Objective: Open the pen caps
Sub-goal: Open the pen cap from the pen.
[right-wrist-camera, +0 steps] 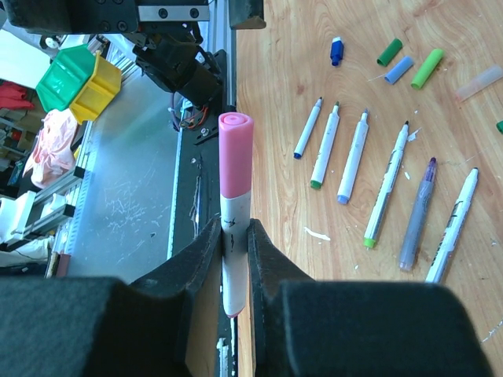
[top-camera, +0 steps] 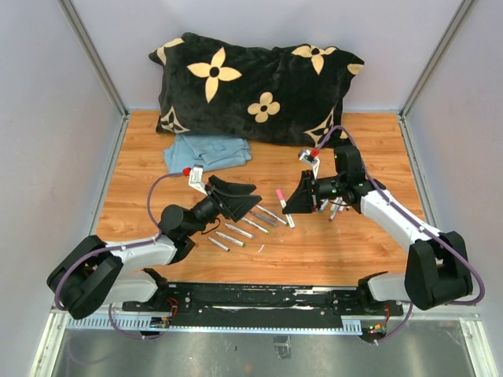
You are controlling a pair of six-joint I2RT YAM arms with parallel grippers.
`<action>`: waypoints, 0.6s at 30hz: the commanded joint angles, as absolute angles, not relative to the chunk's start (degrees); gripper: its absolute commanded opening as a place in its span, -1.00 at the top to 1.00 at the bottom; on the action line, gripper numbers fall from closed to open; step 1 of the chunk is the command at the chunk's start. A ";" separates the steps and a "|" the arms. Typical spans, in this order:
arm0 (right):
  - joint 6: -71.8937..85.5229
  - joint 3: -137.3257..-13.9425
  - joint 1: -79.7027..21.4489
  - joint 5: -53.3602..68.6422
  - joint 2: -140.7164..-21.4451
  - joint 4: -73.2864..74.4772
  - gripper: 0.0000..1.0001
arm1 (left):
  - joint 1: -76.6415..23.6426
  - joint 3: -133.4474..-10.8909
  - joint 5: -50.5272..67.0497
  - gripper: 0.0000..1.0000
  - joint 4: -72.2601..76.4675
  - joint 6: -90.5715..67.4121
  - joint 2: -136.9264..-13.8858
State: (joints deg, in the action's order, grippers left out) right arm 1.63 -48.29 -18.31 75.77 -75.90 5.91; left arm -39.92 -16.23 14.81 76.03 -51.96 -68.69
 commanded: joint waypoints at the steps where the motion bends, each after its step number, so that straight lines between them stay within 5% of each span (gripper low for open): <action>1: 1.41 -50.11 -19.24 77.78 -76.33 6.17 0.83 | -40.87 -19.57 14.19 -0.95 79.11 -50.01 -72.02; 18: 1.36 -50.11 -19.33 78.04 -76.20 6.20 0.83 | -45.93 -25.70 11.82 -0.15 78.88 -51.14 -83.80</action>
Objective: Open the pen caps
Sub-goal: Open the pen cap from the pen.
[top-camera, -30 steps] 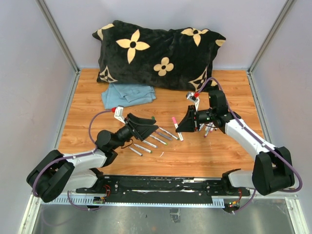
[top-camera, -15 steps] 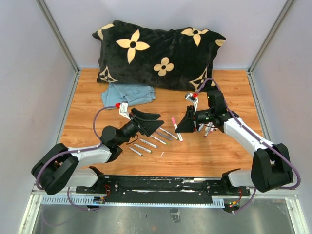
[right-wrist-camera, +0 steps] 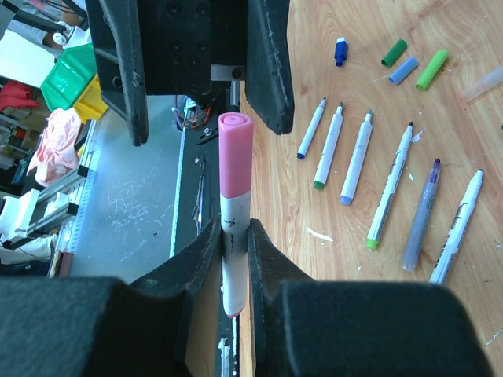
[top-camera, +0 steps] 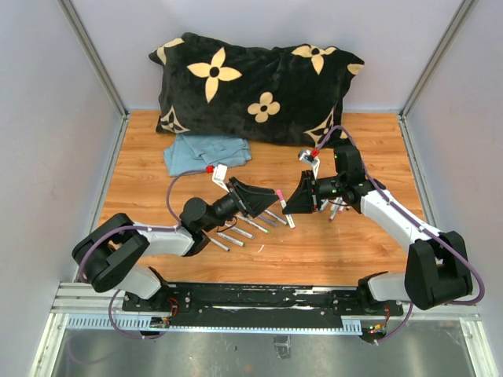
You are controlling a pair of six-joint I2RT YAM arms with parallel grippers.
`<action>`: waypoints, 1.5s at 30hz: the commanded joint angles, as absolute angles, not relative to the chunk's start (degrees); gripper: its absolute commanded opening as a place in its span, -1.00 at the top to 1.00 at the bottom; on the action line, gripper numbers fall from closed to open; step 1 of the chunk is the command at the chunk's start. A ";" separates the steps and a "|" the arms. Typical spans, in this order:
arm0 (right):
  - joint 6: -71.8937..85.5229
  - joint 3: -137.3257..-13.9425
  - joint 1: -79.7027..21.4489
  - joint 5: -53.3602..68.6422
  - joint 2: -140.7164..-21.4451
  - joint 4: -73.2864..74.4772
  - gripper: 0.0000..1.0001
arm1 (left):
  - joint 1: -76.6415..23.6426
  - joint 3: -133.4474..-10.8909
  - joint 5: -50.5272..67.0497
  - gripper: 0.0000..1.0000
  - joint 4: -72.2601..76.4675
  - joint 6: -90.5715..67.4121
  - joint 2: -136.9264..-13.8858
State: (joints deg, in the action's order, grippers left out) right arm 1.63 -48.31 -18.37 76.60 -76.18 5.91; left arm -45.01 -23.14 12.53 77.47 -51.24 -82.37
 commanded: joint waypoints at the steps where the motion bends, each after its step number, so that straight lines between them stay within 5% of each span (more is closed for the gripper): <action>1: 1.40 -50.10 -19.36 77.98 -76.22 6.20 0.83 | -46.15 -26.15 11.94 -0.12 78.32 -51.15 -84.37; 12: 0.64 -50.27 -19.59 77.44 -75.99 7.14 0.83 | -46.76 -28.94 12.99 0.29 76.99 -52.56 -87.69; 17: 0.29 -50.41 -19.78 77.22 -75.91 7.51 0.80 | -46.76 -29.50 13.74 0.81 76.98 -52.73 -88.13; 22: 0.39 -50.32 -19.86 76.43 -75.53 7.50 0.30 | -46.76 -29.09 12.92 1.00 77.60 -53.04 -87.62; 26: 1.52 -49.78 -20.02 76.25 -75.61 6.33 0.19 | -46.76 -27.95 10.13 0.99 79.51 -53.50 -86.74; 34: 2.35 -49.68 -21.72 75.92 -75.91 5.85 0.45 | -46.76 -27.08 7.32 0.99 80.99 -53.10 -85.73; 38: 2.76 -49.84 -22.39 77.11 -76.65 5.80 0.97 | -46.76 -26.30 5.45 0.99 83.52 -51.79 -85.25; 45: 3.14 -49.68 -23.83 79.19 -78.63 5.74 0.99 | -39.66 -26.19 0.62 0.99 86.90 -46.43 -79.31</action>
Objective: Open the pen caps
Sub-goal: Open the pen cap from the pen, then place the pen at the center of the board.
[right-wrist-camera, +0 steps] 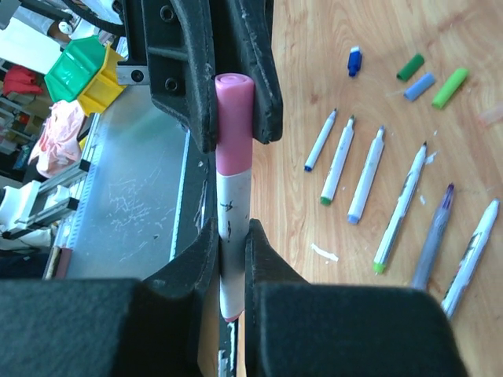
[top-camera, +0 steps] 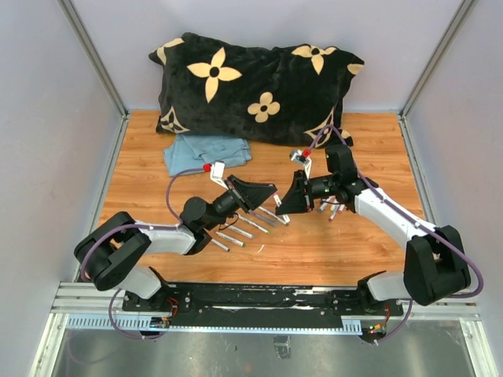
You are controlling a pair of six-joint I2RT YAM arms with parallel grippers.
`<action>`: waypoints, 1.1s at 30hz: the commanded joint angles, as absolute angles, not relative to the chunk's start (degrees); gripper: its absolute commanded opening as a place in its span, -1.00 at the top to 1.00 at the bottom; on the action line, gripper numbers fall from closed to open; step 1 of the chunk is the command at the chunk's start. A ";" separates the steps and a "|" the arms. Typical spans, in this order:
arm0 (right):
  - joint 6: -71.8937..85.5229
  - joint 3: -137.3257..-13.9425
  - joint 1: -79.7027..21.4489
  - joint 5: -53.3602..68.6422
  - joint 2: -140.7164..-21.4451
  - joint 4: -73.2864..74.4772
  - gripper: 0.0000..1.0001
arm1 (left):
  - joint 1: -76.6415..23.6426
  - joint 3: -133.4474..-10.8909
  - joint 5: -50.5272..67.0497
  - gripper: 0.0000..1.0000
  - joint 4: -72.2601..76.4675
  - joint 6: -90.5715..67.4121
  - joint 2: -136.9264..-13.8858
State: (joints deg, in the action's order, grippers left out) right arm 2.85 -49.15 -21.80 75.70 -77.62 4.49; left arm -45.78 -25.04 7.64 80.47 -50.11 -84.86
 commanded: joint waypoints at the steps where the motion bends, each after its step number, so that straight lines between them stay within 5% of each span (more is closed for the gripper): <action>1: 3.08 -49.74 -24.16 79.41 -78.73 5.76 0.99 | -37.97 -26.50 0.12 0.99 86.26 -46.63 -78.23; 11: -4.10 -51.38 -24.77 76.26 -78.40 12.46 0.99 | -27.43 -25.05 -0.59 0.99 76.89 -49.29 -67.21; 21: -18.11 -57.25 -24.87 42.09 -79.95 25.67 0.89 | -26.81 -17.27 6.91 0.99 54.15 -49.19 -59.14; 33: -20.88 -73.90 -29.01 29.87 -101.45 36.99 0.79 | -26.81 -14.84 1.97 0.99 27.02 -49.01 -51.29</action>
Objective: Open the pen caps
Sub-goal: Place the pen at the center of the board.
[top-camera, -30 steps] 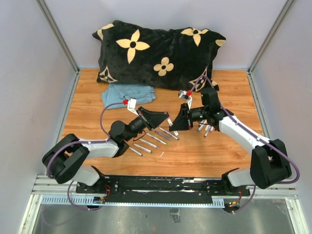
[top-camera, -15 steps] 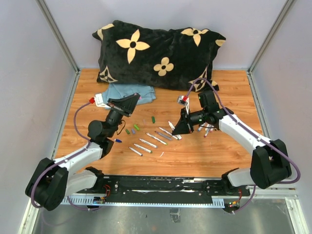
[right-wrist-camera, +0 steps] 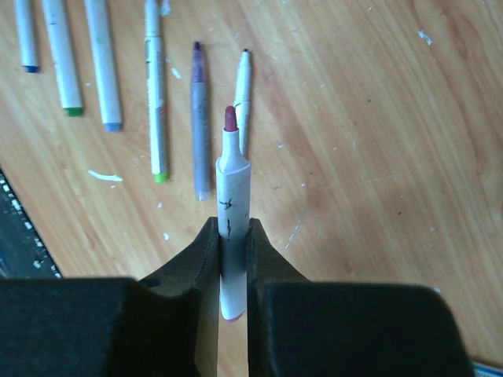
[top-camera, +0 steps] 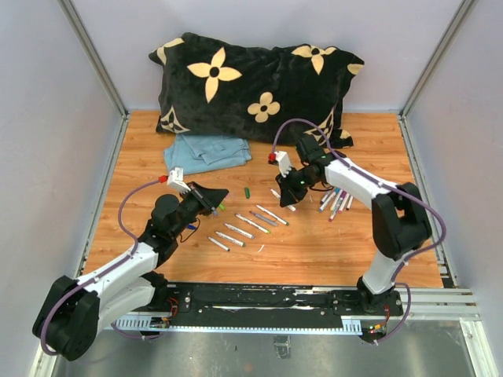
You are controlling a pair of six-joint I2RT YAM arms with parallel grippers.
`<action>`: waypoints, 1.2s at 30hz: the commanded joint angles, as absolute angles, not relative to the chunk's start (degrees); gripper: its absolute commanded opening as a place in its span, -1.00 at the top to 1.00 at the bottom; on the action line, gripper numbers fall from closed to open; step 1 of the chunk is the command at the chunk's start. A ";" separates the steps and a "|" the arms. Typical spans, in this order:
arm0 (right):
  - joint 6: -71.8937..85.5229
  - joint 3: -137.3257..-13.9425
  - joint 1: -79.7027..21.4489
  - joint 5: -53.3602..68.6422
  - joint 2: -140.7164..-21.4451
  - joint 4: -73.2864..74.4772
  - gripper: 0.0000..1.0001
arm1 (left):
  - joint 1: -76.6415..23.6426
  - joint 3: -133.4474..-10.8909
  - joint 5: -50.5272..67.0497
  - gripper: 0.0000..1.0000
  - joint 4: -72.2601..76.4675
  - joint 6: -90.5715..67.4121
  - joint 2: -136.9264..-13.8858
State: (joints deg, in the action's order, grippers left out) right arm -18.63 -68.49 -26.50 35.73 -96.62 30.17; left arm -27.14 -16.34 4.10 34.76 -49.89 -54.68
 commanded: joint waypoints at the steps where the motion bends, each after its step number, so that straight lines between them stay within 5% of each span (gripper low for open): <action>1: -20.73 -75.21 -29.46 29.13 -103.06 37.57 0.78 | -26.81 -14.15 1.76 0.99 26.77 -49.12 -50.52; 16: -18.96 -79.88 -31.91 23.89 -113.13 39.35 0.63 | -26.81 -10.11 1.74 0.99 27.49 -50.51 -43.77; 36: -19.30 -78.09 -31.99 22.95 -110.16 38.50 0.31 | -26.81 -8.35 6.15 1.00 33.17 -53.40 -44.64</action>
